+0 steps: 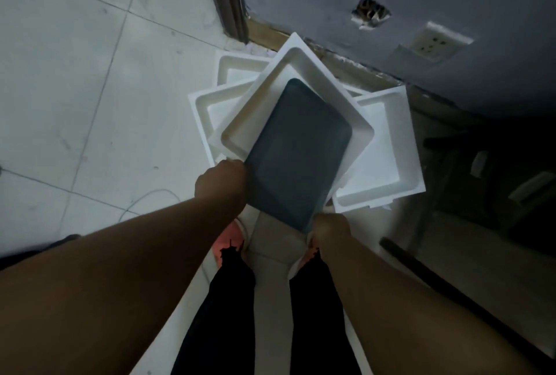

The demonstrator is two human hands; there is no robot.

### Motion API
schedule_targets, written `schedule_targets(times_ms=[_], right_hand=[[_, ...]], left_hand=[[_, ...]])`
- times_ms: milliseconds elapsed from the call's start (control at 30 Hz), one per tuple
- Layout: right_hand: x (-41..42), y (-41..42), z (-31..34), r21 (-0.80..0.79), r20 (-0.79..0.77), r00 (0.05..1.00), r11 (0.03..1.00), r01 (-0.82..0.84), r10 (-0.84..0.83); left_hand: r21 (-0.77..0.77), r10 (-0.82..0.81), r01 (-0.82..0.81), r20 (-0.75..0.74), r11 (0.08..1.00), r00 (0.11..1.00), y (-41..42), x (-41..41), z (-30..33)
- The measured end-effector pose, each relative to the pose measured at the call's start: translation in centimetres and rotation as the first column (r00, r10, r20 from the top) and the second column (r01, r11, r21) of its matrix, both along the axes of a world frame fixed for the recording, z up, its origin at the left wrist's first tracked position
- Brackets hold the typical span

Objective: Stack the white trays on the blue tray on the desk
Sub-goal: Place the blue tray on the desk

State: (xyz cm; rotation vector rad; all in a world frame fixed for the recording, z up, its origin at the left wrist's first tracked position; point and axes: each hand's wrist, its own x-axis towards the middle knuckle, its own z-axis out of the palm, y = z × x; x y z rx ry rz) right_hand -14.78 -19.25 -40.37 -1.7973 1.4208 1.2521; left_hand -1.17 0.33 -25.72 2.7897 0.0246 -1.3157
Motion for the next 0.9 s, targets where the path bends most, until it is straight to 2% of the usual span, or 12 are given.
schedule_targets(times_ms=[33,67,200,300,367,433,467,567,733,800,900], right_hand=[[1.1,0.5,1.6,0.034,0.017,0.993,0.993,-0.115,0.114],[2.0,0.6,2.0,0.017,-0.002,0.997,0.997,-0.081,0.081],[3.0,0.4,5.4,0.052,-0.004,0.934,0.933,-0.357,0.357],[2.6,1.1,8.3,0.057,0.003,0.974,0.973,-0.224,0.224],[2.2,1.3,10.8,0.077,0.095,0.992,0.994,0.073,-0.08],[1.7,1.5,12.6,0.092,0.185,0.917,0.935,0.342,-0.353],[1.8,1.6,14.5,0.086,0.246,0.879,0.912,0.401,-0.41],[4.2,2.5,24.4,0.02,0.475,0.813,0.928,0.371,-0.335],[6.8,1.9,35.6,-0.086,0.712,0.676,0.933,0.351,-0.189],[7.4,1.9,40.4,-0.1,0.8,0.588,0.938,0.332,-0.123],[7.4,2.3,47.2,-0.093,0.893,0.444,0.935,0.343,-0.074]], left_hand=[[-0.006,0.016,-0.016,0.0,1.0,1.0,0.1,0.1,-0.2],[-0.021,0.03,-0.03,-0.013,0.999,0.999,0.3,0.2,-0.6],[-0.07,0.088,-0.093,-0.063,0.993,0.994,0.3,0.9,-0.2],[-0.113,0.088,-0.095,-0.057,0.989,0.994,0.5,1.4,2.2],[-0.15,0.076,-0.08,-0.035,0.986,0.997,0.9,1.9,4.9],[-0.174,0.053,-0.054,-0.007,0.983,0.999,1.6,2.4,7.8],[-0.187,0.045,-0.042,0.01,0.981,0.999,2.1,2.7,9.3],[-0.237,0.023,-0.003,0.079,0.972,0.997,3.6,3.7,15.3],[-0.417,0.082,0.002,0.184,0.909,0.98,6.3,3.7,24.1],[-0.461,0.11,0.001,0.213,0.887,0.971,6.8,3.6,28.4],[-0.525,0.23,-0.101,0.187,0.845,0.955,6.7,3.3,34.2]])
